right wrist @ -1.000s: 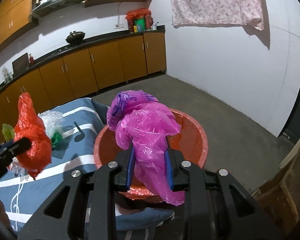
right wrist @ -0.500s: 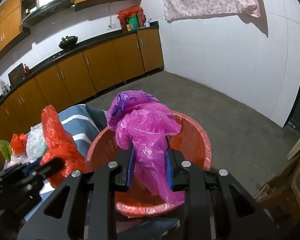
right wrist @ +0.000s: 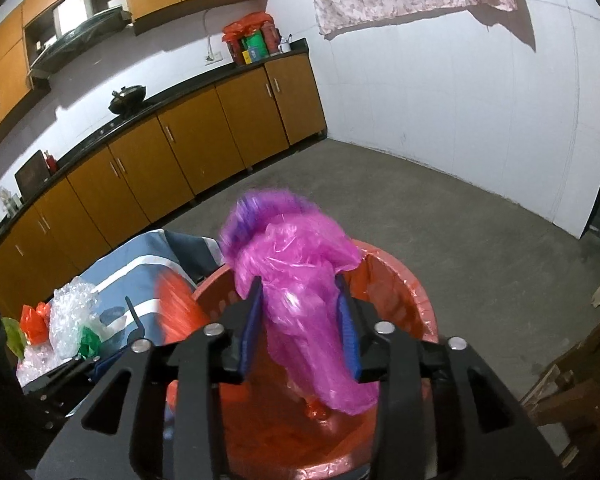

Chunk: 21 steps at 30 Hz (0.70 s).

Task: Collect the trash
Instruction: 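Carry the pink and red bags over the basket and open both tools, then move both open tools back over the remaining bags on the table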

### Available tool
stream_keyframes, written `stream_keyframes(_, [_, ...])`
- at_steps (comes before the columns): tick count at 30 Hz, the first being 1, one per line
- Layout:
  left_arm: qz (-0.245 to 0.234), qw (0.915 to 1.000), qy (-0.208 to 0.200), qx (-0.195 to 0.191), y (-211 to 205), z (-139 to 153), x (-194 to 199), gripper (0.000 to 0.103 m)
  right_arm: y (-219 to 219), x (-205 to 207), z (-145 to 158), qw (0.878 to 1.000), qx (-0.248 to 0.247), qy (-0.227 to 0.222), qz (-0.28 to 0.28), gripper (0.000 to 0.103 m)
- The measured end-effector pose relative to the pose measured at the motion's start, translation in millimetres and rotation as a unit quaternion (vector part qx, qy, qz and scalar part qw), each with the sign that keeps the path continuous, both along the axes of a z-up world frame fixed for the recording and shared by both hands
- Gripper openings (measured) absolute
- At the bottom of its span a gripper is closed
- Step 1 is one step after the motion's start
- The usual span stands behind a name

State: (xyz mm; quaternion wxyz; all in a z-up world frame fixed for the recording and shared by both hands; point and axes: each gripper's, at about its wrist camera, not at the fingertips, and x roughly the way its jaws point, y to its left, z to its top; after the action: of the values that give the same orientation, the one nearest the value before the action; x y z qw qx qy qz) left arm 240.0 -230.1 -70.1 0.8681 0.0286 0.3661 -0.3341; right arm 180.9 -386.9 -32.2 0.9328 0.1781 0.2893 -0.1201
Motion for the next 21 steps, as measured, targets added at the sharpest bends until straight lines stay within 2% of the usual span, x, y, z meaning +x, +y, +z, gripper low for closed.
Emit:
stream_keyframes(4, [0.013,0.9998,0.013,-0.003,11.3,-6.3,3.8,0.050,-9.2,-5.0,-3.5,1.000,0.008,0.000,-0.013,0.053])
stream_keyframes(7, [0.028,0.9996,0.008,-0.004,21.6,-2.4,2.6,0.058,-11.8,-13.0,-5.2,1.000,0.006,0.000,-0.026,0.065])
stream_keyframes(9, [0.045,0.9989,-0.008,-0.002,33.0,3.7,-2.8,0.071,-13.0,-17.6,-3.3,0.999,-0.005,-0.001,-0.033,0.082])
stream_keyframes(12, [0.075,0.9967,-0.031,0.003,49.7,11.6,-11.4,0.084,-6.5,-29.1,0.8,0.998,-0.040,-0.009,-0.046,0.096])
stream_keyframes(16, [0.117,0.9920,-0.047,0.007,82.4,20.1,-26.5,0.088,8.1,-35.2,4.0,0.996,-0.083,0.001,-0.038,0.096])
stream_keyframes(21, [0.159,0.9851,-0.065,0.015,125.0,28.4,-47.3,0.089,28.4,-35.4,8.8,0.995,-0.099,0.000,-0.012,0.096])
